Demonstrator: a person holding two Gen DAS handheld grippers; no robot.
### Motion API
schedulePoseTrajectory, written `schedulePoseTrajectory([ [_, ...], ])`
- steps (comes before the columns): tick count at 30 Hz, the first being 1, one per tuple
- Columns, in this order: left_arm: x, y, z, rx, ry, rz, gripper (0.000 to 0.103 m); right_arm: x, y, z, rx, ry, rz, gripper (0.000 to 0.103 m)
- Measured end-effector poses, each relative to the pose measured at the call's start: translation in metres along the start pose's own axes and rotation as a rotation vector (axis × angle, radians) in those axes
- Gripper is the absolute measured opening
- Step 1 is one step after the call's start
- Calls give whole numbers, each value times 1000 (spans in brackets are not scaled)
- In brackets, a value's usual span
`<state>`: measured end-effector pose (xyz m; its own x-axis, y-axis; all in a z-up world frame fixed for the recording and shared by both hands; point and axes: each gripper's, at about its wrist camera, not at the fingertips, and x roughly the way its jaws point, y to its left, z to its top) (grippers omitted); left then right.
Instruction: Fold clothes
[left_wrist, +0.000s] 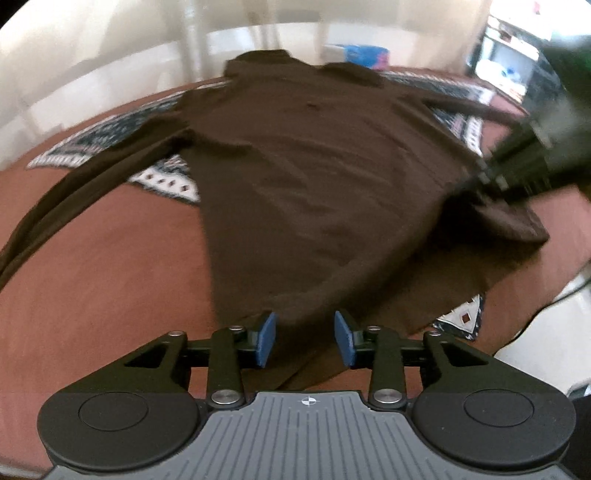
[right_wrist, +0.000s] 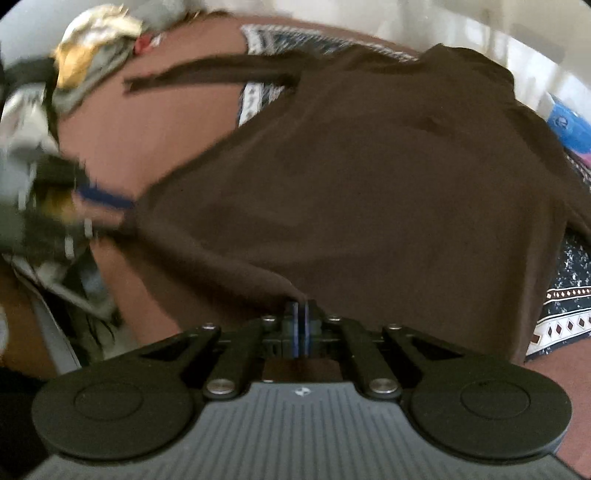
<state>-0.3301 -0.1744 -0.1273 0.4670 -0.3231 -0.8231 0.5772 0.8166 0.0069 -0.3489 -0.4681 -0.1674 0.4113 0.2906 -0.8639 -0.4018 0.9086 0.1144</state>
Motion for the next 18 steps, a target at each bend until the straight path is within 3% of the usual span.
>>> schedulePoseTrajectory([
  [10,24,-41,-3,164,-11,56,56,-11,-14,12,139,-56,71,4],
  [16,36,-48,-4,183,1,99,57,-19,-12,11,161,-85,96,4],
  [17,37,-48,-4,188,-1,107,55,-21,-11,11,163,-88,101,4],
  [18,38,-48,-4,193,2,110,41,-23,-10,10,165,-91,106,4],
])
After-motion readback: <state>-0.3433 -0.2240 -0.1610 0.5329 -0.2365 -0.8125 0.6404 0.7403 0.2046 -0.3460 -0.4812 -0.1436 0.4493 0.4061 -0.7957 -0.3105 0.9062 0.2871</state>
